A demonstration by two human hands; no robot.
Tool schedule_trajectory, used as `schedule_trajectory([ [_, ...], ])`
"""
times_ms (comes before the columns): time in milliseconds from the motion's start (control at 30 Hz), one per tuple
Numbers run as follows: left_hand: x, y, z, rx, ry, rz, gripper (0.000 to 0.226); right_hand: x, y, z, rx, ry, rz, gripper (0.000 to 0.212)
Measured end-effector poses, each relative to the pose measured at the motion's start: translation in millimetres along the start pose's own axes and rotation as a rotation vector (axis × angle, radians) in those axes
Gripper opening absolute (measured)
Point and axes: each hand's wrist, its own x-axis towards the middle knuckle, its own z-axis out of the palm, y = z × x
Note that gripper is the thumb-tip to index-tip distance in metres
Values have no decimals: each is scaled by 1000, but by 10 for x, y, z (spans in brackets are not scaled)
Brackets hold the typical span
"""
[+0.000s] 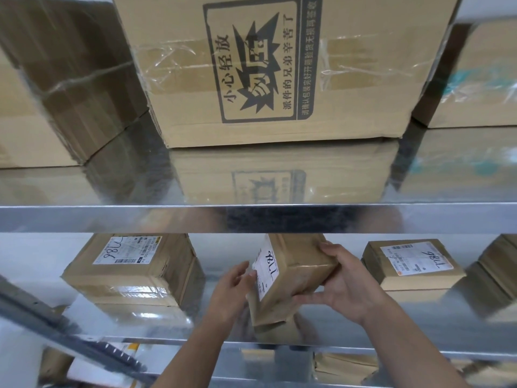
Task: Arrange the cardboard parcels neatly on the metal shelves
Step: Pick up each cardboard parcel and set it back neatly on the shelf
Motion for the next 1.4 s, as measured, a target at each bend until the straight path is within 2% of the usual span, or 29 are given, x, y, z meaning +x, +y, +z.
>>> schedule_trajectory([
  [67, 44, -75, -6, -92, 19, -146, 48, -6, -9, -25, 26, 18, -3, 55],
  [100, 34, -75, -5, -148, 29, -220, 54, -8, -9, -34, 37, 23, -3, 56],
  [200, -44, 19, -11, -308, 4, -354, 38, 12, 28, -105, 84, 13, 6, 55],
  [300, -36, -8, -79, -308, 57, -328, 32, 71, 90, -236, 144, 11, 11, 51],
  [433, 69, -94, -196, -230, 172, -281, 28, 143, 136, -389, 163, 130, -12, 30],
  [500, 97, -96, -237, -160, 218, -233, 29, 189, 155, -454, 70, 202, -53, 29],
  [600, 141, -72, -277, -102, 204, -193, 25, 282, 181, -516, -171, 328, -101, 30],
  [667, 146, -2, -281, -104, 199, -197, 14, 346, 203, -527, -330, 417, -119, 31],
  [800, 214, 31, -291, -39, 169, -213, 13, 480, 286, -644, -692, 533, -145, 31],
  [867, 262, 15, -309, -7, 180, -217, 16, 511, 295, -704, -727, 522, -128, 32],
  [967, 319, 27, -335, 43, 202, -221, 15, 450, 224, -630, -593, 488, -44, 30],
  [1067, 360, 26, -326, 73, 164, -228, 18, 472, 187, -633, -537, 457, 45, 43],
  [1133, 384, 30, -312, 117, 152, -227, 24, 520, 184, -646, -607, 429, 85, 47],
  [1233, 418, 35, -283, 232, 145, -207, 31, 577, 160, -636, -810, 382, 105, 33],
  [1400, 488, 30, -315, 271, 73, -252, 26, 646, 124, -633, -919, 368, 112, 23],
])
